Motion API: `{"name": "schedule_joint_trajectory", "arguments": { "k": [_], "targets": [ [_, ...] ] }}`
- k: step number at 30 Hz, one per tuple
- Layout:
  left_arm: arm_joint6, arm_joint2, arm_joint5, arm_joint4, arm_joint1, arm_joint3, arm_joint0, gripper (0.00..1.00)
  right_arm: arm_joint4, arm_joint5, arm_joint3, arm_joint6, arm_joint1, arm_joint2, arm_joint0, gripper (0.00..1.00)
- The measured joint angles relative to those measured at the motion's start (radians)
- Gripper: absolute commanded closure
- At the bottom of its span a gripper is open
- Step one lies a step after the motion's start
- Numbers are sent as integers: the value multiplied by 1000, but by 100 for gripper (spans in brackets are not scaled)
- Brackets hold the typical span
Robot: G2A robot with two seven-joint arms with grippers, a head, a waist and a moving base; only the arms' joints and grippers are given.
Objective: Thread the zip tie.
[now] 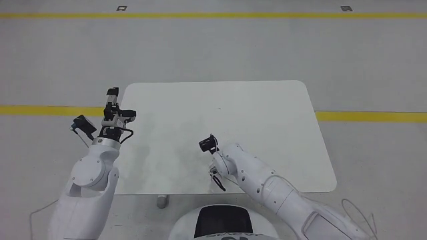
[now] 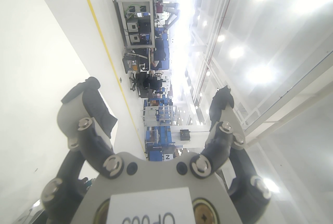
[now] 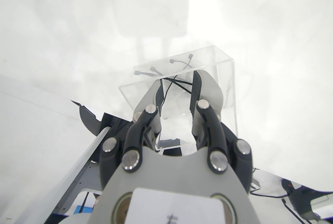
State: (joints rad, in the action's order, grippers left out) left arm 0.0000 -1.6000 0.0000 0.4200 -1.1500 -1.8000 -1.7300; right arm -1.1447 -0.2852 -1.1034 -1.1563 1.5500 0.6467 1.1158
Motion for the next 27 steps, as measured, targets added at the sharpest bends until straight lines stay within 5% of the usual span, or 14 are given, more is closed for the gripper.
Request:
{"name": "schedule_joint_trajectory", "arguments": {
  "k": [21,27],
  "targets": [
    [0,0,0,0,0,0,0,0,-58,84,-13,34,-5,12,10,76],
    [0,0,0,0,0,0,0,0,-54,100,8,39,1,13,3,87]
  ]
}}
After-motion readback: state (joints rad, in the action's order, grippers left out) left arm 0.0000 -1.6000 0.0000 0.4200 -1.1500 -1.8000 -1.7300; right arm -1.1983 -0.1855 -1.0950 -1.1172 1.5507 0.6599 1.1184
